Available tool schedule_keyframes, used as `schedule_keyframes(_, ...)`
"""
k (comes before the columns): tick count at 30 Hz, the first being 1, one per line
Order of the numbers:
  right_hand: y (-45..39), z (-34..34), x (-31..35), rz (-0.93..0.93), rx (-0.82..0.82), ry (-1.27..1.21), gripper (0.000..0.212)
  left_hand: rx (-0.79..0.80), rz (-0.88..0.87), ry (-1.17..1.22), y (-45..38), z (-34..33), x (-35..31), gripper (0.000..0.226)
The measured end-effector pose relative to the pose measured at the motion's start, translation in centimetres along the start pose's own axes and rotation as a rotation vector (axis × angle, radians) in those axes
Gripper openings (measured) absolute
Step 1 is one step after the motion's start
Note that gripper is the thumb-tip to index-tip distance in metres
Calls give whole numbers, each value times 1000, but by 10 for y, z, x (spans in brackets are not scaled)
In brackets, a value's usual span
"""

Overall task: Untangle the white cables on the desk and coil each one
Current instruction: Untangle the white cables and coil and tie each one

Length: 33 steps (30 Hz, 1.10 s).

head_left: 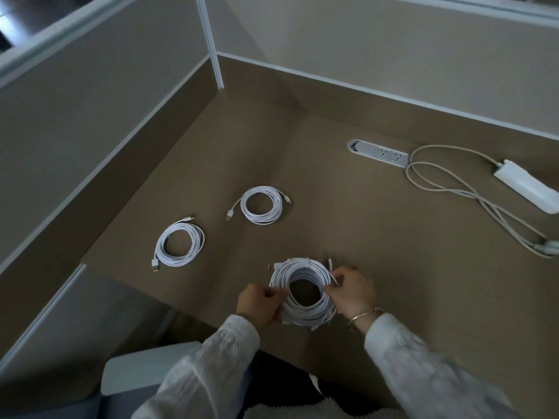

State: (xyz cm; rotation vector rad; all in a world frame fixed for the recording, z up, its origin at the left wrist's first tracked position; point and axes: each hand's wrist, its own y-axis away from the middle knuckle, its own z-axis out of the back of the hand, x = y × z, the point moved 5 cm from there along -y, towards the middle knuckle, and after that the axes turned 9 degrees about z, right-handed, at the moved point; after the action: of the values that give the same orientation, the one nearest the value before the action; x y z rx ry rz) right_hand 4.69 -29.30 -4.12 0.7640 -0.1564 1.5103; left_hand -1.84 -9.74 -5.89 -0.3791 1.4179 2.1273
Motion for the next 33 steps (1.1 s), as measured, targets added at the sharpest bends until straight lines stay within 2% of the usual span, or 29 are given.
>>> schedule_keyframes(2,-2,3,6,-2,41,88,43,-40,-2,-23,-2,4,2,41)
schedule_keyframes(4,-8,9,21,44,-2,68,53,-81,7,43,-6,15,5,45)
schedule_keyframes(6,-19,10,47,146,-42,4,45,-171,40,162,-14,36,10,37)
schedule_keyframes(9,-37,-10,95,246,47,-99,31,-392,85,216,-33,84,22,25)
schedule_keyframes(12,-53,-46,132,241,192,-137,29,-601,122,227,-53,132,35,31)
schedule_keyframes(14,-63,-75,154,214,299,-151,33,-670,207,196,-68,164,49,41)
schedule_keyframes(17,-72,-110,174,133,400,-190,42,-647,251,41,-94,194,65,58)
schedule_keyframes(20,-74,-147,179,29,480,-294,62,-523,228,-22,-115,201,75,64)
schedule_keyframes(22,-79,-170,177,-28,493,-394,71,-509,238,-45,-118,201,80,66)
schedule_keyframes(23,-80,-179,177,-41,498,-442,64,-511,227,-15,-122,200,84,71)
schedule_keyframes(25,-83,-194,180,-25,514,-488,34,-498,185,102,-123,198,82,80)
schedule_keyframes(27,-79,-190,186,-28,470,-500,24,-428,132,179,-123,188,80,73)
schedule_keyframes(30,-80,-172,186,5,354,-427,31,-331,136,272,-94,173,58,52)
schedule_keyframes(33,-83,-139,179,47,232,-403,26,-373,127,360,-72,163,41,20)
